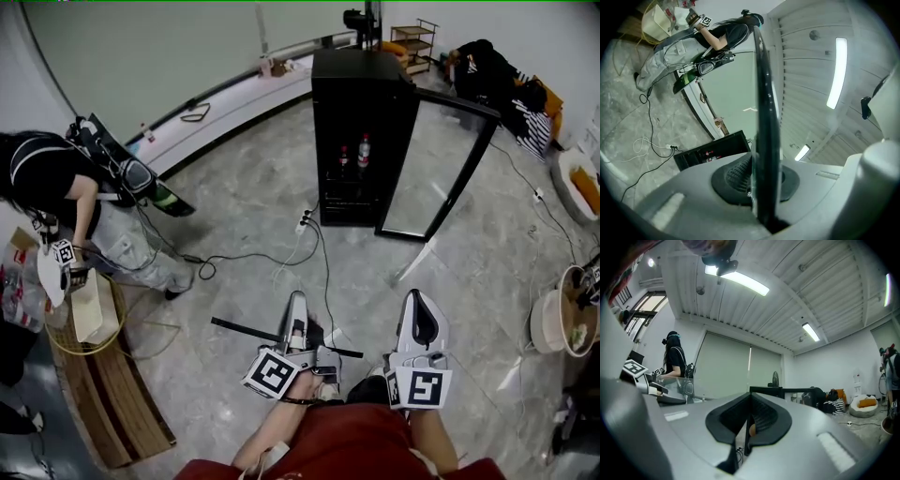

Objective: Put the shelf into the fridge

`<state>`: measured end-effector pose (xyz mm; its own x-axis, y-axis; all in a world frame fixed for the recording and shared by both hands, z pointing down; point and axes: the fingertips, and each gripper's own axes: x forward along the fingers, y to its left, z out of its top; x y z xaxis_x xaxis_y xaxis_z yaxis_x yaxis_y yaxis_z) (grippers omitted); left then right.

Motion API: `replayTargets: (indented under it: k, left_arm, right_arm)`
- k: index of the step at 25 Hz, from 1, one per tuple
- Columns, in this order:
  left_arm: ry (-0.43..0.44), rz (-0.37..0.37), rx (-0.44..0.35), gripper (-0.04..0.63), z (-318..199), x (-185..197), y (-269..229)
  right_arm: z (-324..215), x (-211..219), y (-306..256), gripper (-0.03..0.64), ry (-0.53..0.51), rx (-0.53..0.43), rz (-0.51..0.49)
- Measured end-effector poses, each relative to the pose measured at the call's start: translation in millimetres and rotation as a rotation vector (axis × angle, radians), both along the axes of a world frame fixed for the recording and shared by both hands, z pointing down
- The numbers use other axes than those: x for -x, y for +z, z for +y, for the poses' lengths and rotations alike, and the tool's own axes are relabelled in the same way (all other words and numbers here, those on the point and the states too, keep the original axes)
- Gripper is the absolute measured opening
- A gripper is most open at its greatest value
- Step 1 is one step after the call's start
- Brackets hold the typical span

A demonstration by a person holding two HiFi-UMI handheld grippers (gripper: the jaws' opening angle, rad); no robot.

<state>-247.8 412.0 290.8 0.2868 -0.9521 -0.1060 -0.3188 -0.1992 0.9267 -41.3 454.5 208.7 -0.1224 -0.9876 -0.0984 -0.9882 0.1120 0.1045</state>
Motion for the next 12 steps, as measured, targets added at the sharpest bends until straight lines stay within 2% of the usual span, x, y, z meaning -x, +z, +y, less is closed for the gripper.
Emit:
replayTargets:
  k: [6,12]
  left_arm:
    - [0.004,0.041,0.018,0.017,-13.3,-7.1,7.0]
    - [0.007,0.005,0.025,0.017,-46.1,-19.1,10.1]
  right_arm:
    - [-15.9,-11.3,9.3,-0.002,0.018,0.015,-0.026]
    - [-49.3,-28.7,18.0,-0.002,0.026,0.027,-0.046]
